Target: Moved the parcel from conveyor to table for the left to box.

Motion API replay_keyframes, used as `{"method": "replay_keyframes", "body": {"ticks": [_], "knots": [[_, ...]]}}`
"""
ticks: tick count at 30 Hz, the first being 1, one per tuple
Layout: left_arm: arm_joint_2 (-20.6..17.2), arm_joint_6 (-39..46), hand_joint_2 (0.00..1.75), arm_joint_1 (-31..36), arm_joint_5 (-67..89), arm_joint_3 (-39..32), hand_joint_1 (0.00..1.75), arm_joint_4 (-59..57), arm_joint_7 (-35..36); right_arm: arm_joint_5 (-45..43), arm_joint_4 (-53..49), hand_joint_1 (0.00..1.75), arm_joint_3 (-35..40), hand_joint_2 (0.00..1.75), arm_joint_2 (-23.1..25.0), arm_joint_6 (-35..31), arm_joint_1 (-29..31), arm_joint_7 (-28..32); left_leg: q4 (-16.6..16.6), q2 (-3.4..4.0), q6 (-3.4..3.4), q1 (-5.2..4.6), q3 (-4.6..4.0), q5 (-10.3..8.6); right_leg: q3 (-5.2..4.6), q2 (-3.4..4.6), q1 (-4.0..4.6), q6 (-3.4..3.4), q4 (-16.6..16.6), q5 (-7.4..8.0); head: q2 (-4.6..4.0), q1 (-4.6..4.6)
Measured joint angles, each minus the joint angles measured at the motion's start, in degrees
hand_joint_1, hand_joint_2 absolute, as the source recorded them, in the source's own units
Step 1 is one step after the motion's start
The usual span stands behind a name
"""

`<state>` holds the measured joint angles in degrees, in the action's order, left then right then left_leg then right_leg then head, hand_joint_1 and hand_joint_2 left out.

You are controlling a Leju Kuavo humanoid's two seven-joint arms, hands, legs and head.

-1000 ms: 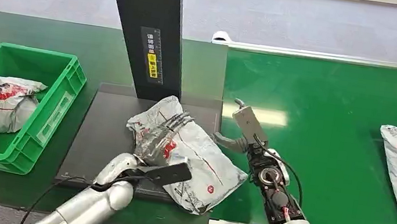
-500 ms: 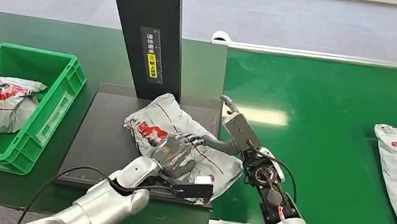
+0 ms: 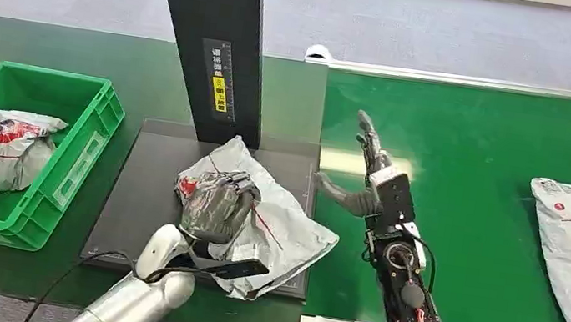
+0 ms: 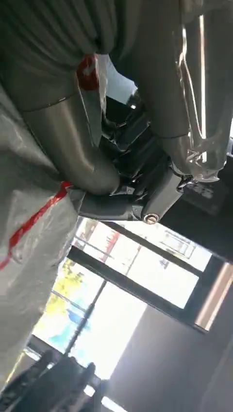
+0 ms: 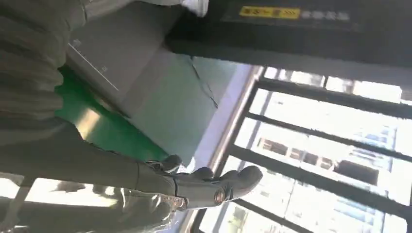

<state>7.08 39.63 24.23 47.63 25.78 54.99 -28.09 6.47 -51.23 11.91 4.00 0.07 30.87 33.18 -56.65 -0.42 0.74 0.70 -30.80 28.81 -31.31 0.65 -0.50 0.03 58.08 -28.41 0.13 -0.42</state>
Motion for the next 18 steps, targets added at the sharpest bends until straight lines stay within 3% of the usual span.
{"method": "replay_keyframes", "body": {"ticks": [6, 18], "knots": [[2.5, 0.2, 1.75, -3.8, -1.1, -10.8, 1.75, 7.9, -11.2, -2.3, -1.6, 0.0, -1.3, 1.75, -0.5, -0.8, -1.6, 1.5, 0.0, 0.02, 0.0, 0.0, 0.0, 0.0, -0.01, 0.0, 0.0, 0.0, 0.0, 0.0, -0.02, 0.0], [4.2, 0.3, 1.75, -3.3, 15.1, -37.2, 1.75, 30.3, -11.8, -3.2, -4.9, 0.0, -1.5, 1.75, -1.6, -2.9, -4.4, 1.0, 0.0, 0.06, 0.01, 0.03, 0.0, -0.01, -0.02, 0.01, 0.04, 0.0, 0.0, 0.0, 0.0, 0.0]]}}
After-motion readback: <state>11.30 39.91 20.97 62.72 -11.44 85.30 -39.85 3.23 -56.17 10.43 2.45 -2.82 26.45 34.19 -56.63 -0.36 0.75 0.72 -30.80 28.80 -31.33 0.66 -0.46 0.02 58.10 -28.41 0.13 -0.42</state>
